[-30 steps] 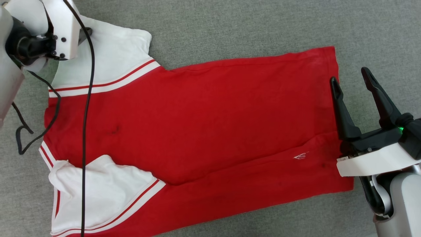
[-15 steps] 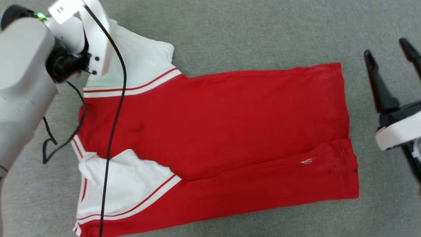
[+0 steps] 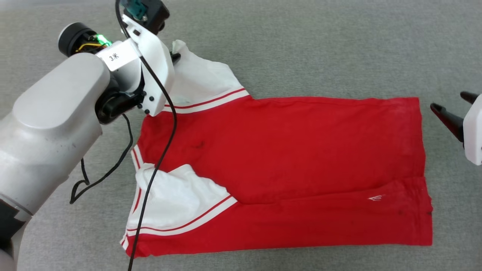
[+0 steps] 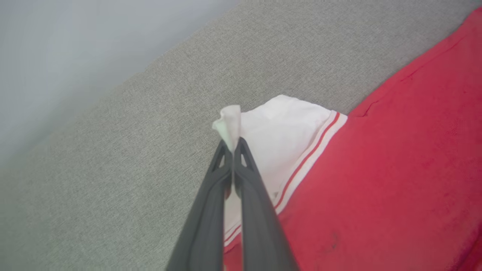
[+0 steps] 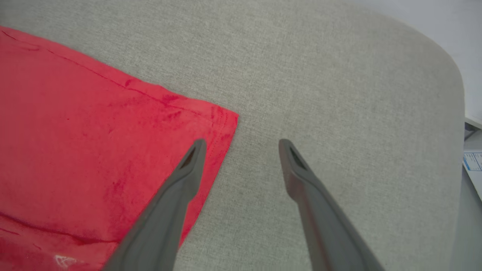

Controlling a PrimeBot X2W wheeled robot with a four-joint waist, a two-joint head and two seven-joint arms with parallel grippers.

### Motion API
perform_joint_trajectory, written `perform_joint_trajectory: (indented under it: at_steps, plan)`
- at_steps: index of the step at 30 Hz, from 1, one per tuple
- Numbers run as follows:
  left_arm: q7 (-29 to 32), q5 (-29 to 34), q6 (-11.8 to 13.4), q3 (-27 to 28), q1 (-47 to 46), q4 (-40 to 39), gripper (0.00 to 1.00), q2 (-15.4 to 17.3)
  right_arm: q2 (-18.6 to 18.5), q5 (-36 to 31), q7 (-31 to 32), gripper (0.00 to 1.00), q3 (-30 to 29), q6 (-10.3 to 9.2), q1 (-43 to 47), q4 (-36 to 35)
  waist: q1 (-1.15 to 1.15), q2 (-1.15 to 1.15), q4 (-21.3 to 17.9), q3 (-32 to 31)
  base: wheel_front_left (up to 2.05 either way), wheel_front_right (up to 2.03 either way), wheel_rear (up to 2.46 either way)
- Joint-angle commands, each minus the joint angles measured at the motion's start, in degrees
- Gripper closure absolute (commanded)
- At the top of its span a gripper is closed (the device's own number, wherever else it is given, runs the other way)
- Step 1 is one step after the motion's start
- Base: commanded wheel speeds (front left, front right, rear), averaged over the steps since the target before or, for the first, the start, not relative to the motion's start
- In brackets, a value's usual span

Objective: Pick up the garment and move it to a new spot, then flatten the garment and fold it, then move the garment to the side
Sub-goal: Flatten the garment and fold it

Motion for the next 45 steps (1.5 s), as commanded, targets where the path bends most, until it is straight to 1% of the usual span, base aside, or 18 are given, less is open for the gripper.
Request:
perform_joint_trajectory:
  at_steps: [1, 4, 7, 14, 17, 20, 23, 24, 25, 26, 32, 35, 38, 45]
  plan:
    - [-0.33, 0.2, 0.0, -0.16, 0.82, -0.43, 1.0, 0.26, -0.35, 0.86, 1.3, 0.0, 0.46, -0.06, -1.19, 0.85, 0.0, 0.0, 0.85, -0.31, 0.0, 0.0, 0.0]
    - [-1.15, 0.6, -0.01, -0.51, 0.62, -2.43, 1.0, 0.53, -0.9, 2.3, 5.84, 0.0, 2.27, -0.07, -3.35, 3.88, 0.0, 0.0, 1.96, 0.04, 0.0, 0.0, 0.0]
    - [-2.04, 0.45, -0.01, -0.22, 0.63, -4.74, 1.0, 0.45, -0.35, 2.34, 7.81, 0.0, 3.92, -0.06, -5.45, 6.64, 0.0, 0.0, 3.16, 0.87, 0.0, 0.0, 0.0]
    - [-3.23, 2.1, 0.86, -0.91, 0.45, -9.67, 1.0, 0.54, 1.51, 0.87, 6.87, 0.0, 7.35, -0.07, -7.75, 13.44, 0.0, 0.0, 5.61, 3.08, 0.0, 0.0, 0.0]
    - [-3.47, 2.59, 1.26, -0.97, 0.38, -11.29, 1.0, 0.94, 2.46, 0.44, 6.33, 0.0, 8.91, -0.06, -7.35, 17.56, 0.0, 0.0, 6.15, 3.77, 0.0, 0.0, 0.0]
    - [-3.75, 2.68, 1.67, -0.91, 0.54, -12.52, 1.0, 1.22, 3.25, 1.29, 6.53, 0.0, 10.62, -0.06, -5.98, 21.31, 0.0, 0.0, 6.56, 4.22, 0.0, 0.0, 0.0]
    - [-4.1, 2.72, 1.87, -0.81, 0.98, -13.26, 1.0, 1.57, 3.77, 2.64, 6.35, 0.0, 12.53, -0.06, -5.18, 23.16, 0.0, 0.0, 6.64, 4.41, 0.0, 0.0, 0.0]
    - [-4.21, 2.68, 1.99, -0.79, 1.14, -13.45, 1.0, 1.75, 3.99, 3.22, 5.65, 0.04, 12.73, -0.05, -5.29, 23.39, 0.0, 0.0, 6.57, 4.39, 0.0, 0.0, 0.0]
    - [-4.35, 2.56, 2.14, -0.73, 1.29, -13.59, 1.0, 1.91, 4.06, 3.33, 4.52, 0.7, 12.6, -0.05, -5.7, 23.59, 0.0, 0.0, 6.46, 4.31, 0.0, 0.0, 0.0]
    - [-4.43, 2.42, 2.24, -0.68, 1.49, -13.7, 1.0, 2.14, 3.95, 2.99, 3.25, 1.0, 12.33, -0.06, -6.37, 24.0, 0.0, 0.0, 6.34, 4.18, 0.0, 0.0, 0.0]
    - [-6.55, 1.48, 2.95, 0.02, 3.63, -13.91, 1.0, 3.33, 3.89, 3.87, -5.03, 1.0, 11.72, -0.05, -8.47, 23.52, 0.0, 0.0, 5.59, 1.52, 0.0, 0.0, 0.0]
    - [-7.71, 1.01, 3.48, 0.23, 5.31, -14.48, 1.0, 4.24, 3.5, 4.27, -9.12, 1.0, 11.93, -0.06, -8.15, 22.93, 0.0, 0.0, 5.32, -0.62, 0.0, 0.0, 0.0]
    - [-8.88, 0.2, 4.16, 0.46, 7.47, -15.63, 1.0, 5.36, 3.44, 4.59, -12.24, 1.0, 12.71, -0.06, -6.89, 22.52, 0.0, 0.0, 4.98, -3.15, 0.0, 0.0, 0.0]
    - [-11.31, -1.67, 7.04, 0.65, 13.88, -20.18, 1.0, 8.79, 2.83, 6.06, -18.06, 1.0, 12.47, -0.06, -1.43, 20.66, 0.0, 0.0, 5.03, -8.47, 0.0, 0.0, 0.0]
